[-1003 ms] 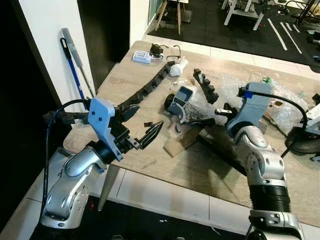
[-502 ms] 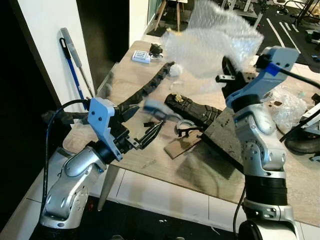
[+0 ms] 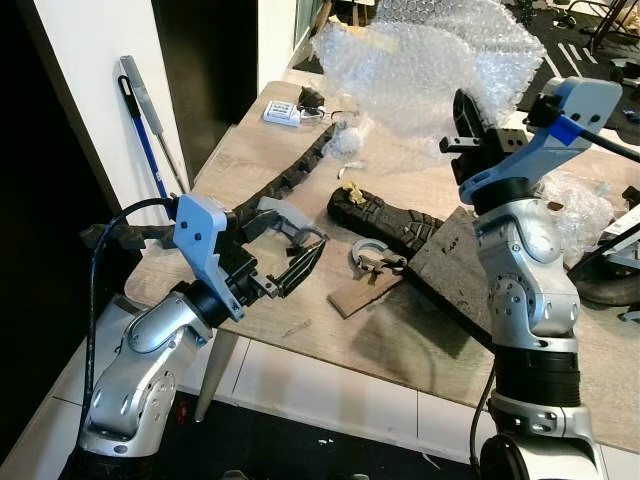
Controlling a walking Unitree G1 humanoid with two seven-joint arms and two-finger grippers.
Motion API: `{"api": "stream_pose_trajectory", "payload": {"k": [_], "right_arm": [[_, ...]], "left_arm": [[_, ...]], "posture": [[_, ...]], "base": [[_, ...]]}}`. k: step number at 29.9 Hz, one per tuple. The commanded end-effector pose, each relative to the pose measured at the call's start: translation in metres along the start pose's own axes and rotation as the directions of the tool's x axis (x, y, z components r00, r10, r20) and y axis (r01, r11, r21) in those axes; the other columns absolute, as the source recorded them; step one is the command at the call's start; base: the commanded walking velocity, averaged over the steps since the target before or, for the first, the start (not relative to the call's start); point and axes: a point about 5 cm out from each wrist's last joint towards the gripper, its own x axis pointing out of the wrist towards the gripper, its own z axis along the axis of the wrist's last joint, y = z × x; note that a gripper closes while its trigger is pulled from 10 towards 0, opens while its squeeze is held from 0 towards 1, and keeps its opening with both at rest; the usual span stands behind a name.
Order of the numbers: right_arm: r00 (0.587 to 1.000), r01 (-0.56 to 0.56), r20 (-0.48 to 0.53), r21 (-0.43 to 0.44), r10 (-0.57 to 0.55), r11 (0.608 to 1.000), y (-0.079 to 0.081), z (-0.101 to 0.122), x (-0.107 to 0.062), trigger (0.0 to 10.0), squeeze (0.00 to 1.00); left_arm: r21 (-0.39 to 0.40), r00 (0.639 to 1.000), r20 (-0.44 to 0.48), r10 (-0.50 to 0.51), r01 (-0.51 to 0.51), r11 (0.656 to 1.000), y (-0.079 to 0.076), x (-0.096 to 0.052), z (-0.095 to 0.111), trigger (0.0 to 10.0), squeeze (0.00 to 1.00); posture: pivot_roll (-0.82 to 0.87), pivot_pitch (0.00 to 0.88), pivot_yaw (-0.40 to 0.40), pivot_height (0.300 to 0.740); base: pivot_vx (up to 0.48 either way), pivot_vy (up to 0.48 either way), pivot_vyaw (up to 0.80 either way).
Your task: Picking trash to rubbish bin
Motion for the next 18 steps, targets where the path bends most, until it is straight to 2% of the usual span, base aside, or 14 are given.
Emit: {"api": "stream_pose_trajectory", "payload": {"k": [1,6,7,9,10,11,12,13,14,15,16,18], "right_arm": [[0.999,0.008,0.052,-0.004,-0.008,1.0,-0.003,0.01,0.001,0.0,0.0],[0.997,0.001,0.078,-0.002,-0.001,1.0,-0.002,0.014,0.002,0.0,0.0],[0.997,0.001,0.079,-0.006,-0.001,1.0,-0.002,0.014,0.002,0.0,0.0],[0.997,0.01,0.075,-0.036,-0.007,0.999,-0.004,0.013,0.001,0.0,0.0],[0.998,0.012,0.067,-0.044,-0.009,0.999,-0.004,0.012,0.0,0.5,0.0],[0.998,0.013,0.062,-0.048,-0.01,0.999,-0.004,0.011,0.0,0.5,0.0],[0.999,0.004,0.048,-0.058,-0.001,0.998,-0.004,0.008,-0.002,2.3,0.0],[0.999,-0.009,0.036,-0.065,0.012,0.998,-0.002,0.005,-0.003,3.2,0.0],[0.999,-0.018,0.029,-0.071,0.02,0.997,-0.001,0.002,-0.004,3.7,0.0],[0.999,-0.023,0.025,-0.074,0.024,0.997,0.0,0.0,-0.005,3.7,0.0],[0.999,-0.034,0.011,-0.088,0.035,0.996,0.001,-0.003,-0.006,8.1,0.0],[0.999,-0.042,0.002,-0.098,0.043,0.994,0.002,-0.005,-0.007,8.1,0.0]], "left_arm": [[-0.009,1.0,-0.002,-0.017,0.017,1.0,-0.003,0.0,0.0,10.0,0.0],[-0.001,1.0,-0.007,0.029,-0.029,1.0,0.001,0.0,-0.001,10.0,0.0],[0.01,0.997,-0.027,0.069,-0.068,0.998,0.005,0.001,-0.003,10.0,0.0],[0.058,0.97,-0.062,0.234,-0.23,0.971,0.023,0.0,-0.008,10.0,0.0],[0.086,0.951,-0.049,0.306,-0.301,0.95,0.031,-0.001,-0.007,10.0,0.0],[0.102,0.937,-0.034,0.346,-0.342,0.934,0.036,-0.002,-0.006,10.0,0.0],[0.127,0.907,-0.007,0.421,-0.417,0.9,0.045,-0.005,-0.003,10.0,0.0],[0.155,0.863,0.007,0.505,-0.499,0.852,0.054,-0.009,-0.001,10.0,0.0],[0.163,0.831,0.022,0.556,-0.552,0.818,0.06,-0.013,0.001,10.0,0.0],[0.166,0.81,0.032,0.585,-0.581,0.796,0.063,-0.015,0.002,10.0,0.0],[0.186,0.801,0.037,0.597,-0.593,0.784,0.064,-0.017,0.002,10.0,0.0],[0.198,0.798,0.041,0.601,-0.596,0.778,0.064,-0.017,0.003,10.0,0.0]], "posture": [[0.01,0.145,-0.047,0.74],[0.01,0.145,-0.046,0.74],[0.01,0.145,-0.045,0.74],[0.01,0.145,-0.046,0.74],[0.01,0.146,-0.046,0.74],[0.01,0.146,-0.046,0.74],[0.01,0.146,-0.046,0.74],[0.02,0.146,-0.046,0.74],[0.02,0.146,-0.046,0.74],[0.02,0.146,-0.046,0.74],[0.02,0.145,-0.046,0.74],[0.02,0.145,-0.046,0.74]], "base": [[0.0,0.0,0.0],[0.0,0.0,0.0],[0.0,0.0,0.0],[0.0,0.0,0.0],[0.0,0.0,0.0],[0.0,0.0,0.0],[0.0,0.0,0.0],[0.0,0.0,0.0],[0.0,0.0,0.0],[0.0,0.0,0.0],[0.0,0.0,0.0],[0.0,0.0,0.0]]}}
